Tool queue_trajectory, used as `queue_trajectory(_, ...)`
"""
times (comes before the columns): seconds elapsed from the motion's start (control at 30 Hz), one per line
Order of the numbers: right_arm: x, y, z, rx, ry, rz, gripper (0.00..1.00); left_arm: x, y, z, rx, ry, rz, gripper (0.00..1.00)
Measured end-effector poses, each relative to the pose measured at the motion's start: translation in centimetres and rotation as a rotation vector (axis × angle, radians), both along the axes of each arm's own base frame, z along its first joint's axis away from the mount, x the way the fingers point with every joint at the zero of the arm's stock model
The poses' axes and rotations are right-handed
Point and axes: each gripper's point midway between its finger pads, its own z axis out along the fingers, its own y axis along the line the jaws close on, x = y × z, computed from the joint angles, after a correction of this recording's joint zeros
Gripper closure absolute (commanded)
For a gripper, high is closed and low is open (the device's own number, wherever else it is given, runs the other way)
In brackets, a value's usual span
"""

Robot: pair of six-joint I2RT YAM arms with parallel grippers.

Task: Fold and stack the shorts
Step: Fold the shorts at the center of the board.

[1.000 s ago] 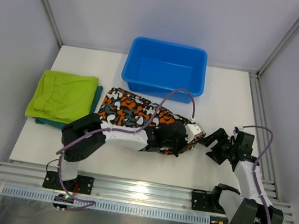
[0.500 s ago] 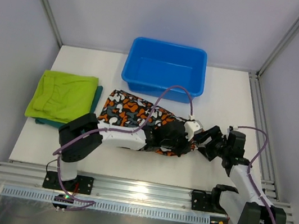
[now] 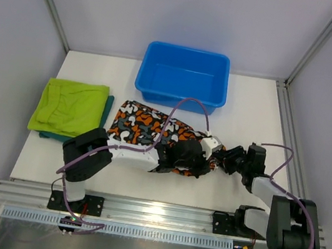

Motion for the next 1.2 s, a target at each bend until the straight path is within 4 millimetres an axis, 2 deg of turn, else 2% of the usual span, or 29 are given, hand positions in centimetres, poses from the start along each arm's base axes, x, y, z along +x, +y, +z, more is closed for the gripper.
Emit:
queue_trajectory(0.03, 0.1, 0.2, -0.4, 0.017, 0.002, -0.003, 0.71, -0.2, 0.3, -0.1, -0.009, 0.007, 0.007, 1.00)
queue_trajectory(0.07, -0.1, 0.3, -0.7, 0.030, 0.008, -0.002, 0.81, -0.4, 0.6, -0.3, -0.010, 0.013, 0.013, 0.94)
queue_trajectory(0.17, -0.7, 0.9, -1.5, 0.070, 0.018, 0.007, 0.96, -0.6, 1.1, -0.3, -0.016, 0.038, 0.032, 0.73)
queue_trajectory(0.23, -0.7, 0.4, -1.3, 0.068, 0.006, -0.004, 0.96, -0.7, 0.9, 0.1, -0.010, 0.054, 0.040, 0.72)
queue_trajectory(0.3, -0.6, -0.7, -0.8, 0.036, -0.009, -0.025, 0.96, -0.6, 0.7, 1.2, -0.013, 0.054, 0.050, 0.55)
queue_trajectory(0.37, 0.3, -2.6, 0.6, -0.052, -0.031, -0.063, 0.97, -0.4, 1.2, 3.0, -0.029, 0.044, 0.084, 0.54)
queue_trajectory(0.47, 2.6, -5.3, 3.8, -0.209, -0.045, -0.074, 0.96, 0.2, 2.6, 6.6, -0.063, 0.004, 0.137, 0.52)
queue_trajectory(0.53, 4.3, -6.9, 5.5, -0.307, -0.025, -0.059, 0.96, 1.3, 4.1, 9.1, -0.076, -0.034, 0.186, 0.49)
queue_trajectory(0.6, 5.7, -8.8, 6.5, -0.417, 0.007, -0.035, 0.96, 3.0, 5.9, 10.8, -0.083, -0.063, 0.255, 0.49)
queue_trajectory(0.67, 5.0, -10.8, 6.0, -0.512, 0.079, -0.034, 0.96, 5.6, 8.6, 11.5, -0.074, -0.077, 0.348, 0.50)
queue_trajectory(0.73, 3.1, -12.7, 5.1, -0.598, 0.179, -0.042, 0.96, 8.3, 12.1, 10.9, -0.046, -0.071, 0.455, 0.51)
queue_trajectory(0.83, -0.2, -15.6, 4.9, -0.714, 0.382, -0.058, 0.96, 11.6, 17.3, 8.4, 0.021, -0.033, 0.600, 0.56)
queue_trajectory(0.9, -0.4, -17.3, 6.6, -0.786, 0.455, -0.073, 0.96, 12.7, 20.3, 6.0, 0.073, 0.014, 0.674, 0.56)
queue_trajectory(0.97, 0.4, -18.6, 9.3, -0.854, 0.473, -0.094, 0.96, 13.0, 22.7, 3.5, 0.120, 0.069, 0.724, 0.56)
queue_trajectory(1.07, 1.4, -19.0, 13.0, -0.948, 0.438, -0.116, 0.96, 12.3, 24.2, 0.7, 0.164, 0.143, 0.736, 0.57)
queue_trajectory(1.2, 1.9, -16.3, 16.2, -1.070, 0.395, -0.053, 0.96, 11.4, 23.1, -2.4, 0.190, 0.240, 0.685, 0.59)
